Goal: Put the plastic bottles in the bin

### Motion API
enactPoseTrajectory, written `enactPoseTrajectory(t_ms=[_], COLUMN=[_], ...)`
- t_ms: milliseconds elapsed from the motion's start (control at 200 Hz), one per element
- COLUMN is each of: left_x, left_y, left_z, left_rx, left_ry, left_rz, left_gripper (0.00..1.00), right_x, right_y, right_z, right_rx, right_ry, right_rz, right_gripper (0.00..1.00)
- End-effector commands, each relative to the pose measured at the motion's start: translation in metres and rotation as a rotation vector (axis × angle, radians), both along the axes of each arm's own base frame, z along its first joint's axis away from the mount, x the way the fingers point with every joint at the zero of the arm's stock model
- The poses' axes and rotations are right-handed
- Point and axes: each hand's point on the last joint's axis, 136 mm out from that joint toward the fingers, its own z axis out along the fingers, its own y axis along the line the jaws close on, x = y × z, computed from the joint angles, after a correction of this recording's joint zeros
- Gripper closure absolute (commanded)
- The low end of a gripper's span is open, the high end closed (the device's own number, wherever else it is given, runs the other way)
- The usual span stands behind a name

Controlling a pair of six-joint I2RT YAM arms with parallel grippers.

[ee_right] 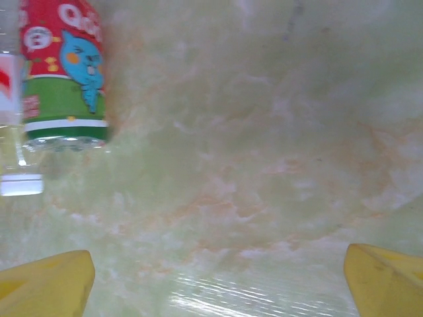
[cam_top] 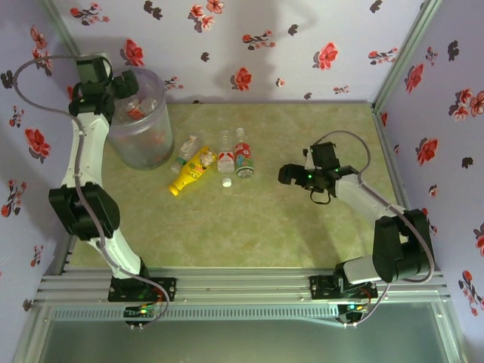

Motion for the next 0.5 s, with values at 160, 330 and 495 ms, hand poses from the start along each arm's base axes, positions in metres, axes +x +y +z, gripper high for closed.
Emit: enactPoseTrajectory(t_ms=[160, 330, 495], left_x=[-0.078, -0.118, -0.147], left_y=[-0.091, -0.131, -0.169], left_z=[0.008, -0.039, -0.086], left_rx=[-0.153, -0.277, -0.346], left_ry=[-0.073, -0.032, 0.054], left_rz=[-0.150, -0.200, -0.262], left_gripper=[0.00, 0.00, 0.00], right_x=[0.019, 0.041, 0.066], right_y=[0.065, 0.110, 0.137], right_z=[0.023, 0.024, 0.016], right_rx=[-0.020, -0.015, 0.002], right_ry=[-0.036, -0.062, -0.085], right_rz=[0.071, 0.108, 0.101], right_gripper=[0.18, 0.24, 0.28])
